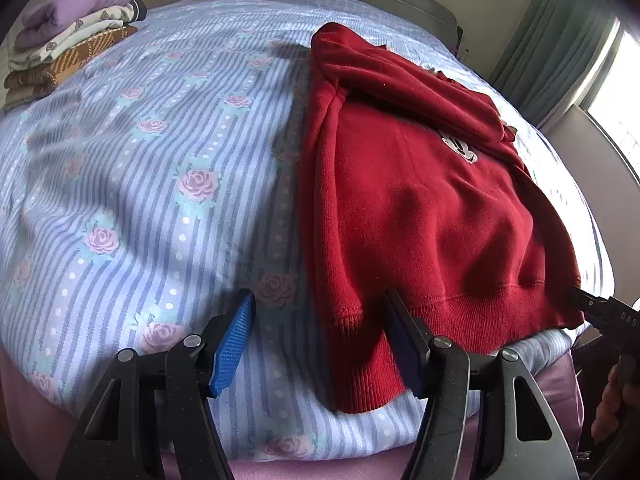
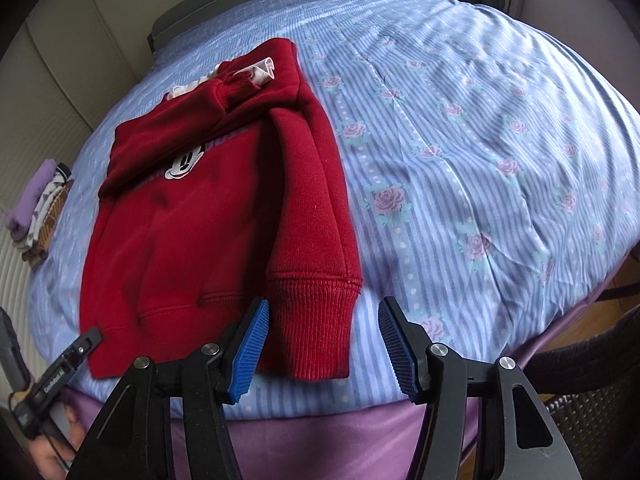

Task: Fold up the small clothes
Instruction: 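Grasp the sweatshirt hem with both tools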

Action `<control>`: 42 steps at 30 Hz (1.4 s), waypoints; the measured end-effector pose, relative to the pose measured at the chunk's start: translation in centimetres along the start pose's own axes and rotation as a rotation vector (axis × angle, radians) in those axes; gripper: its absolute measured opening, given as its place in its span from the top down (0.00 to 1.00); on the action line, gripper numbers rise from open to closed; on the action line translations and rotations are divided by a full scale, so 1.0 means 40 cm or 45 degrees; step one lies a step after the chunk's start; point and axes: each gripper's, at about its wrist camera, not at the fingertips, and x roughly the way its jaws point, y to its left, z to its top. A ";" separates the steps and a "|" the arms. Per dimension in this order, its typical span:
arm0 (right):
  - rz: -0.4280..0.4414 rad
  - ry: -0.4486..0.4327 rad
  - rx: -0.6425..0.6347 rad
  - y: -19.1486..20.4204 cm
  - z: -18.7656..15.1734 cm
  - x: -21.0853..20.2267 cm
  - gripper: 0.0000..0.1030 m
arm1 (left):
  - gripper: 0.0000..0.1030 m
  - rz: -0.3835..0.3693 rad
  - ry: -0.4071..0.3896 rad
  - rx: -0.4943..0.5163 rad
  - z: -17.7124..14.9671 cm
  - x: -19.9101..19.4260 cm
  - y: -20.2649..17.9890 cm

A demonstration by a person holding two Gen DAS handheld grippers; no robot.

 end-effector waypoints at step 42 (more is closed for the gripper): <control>0.412 -0.472 0.158 0.023 0.181 -0.231 0.88 | 0.91 -0.231 -0.403 -0.054 0.250 -0.239 -0.060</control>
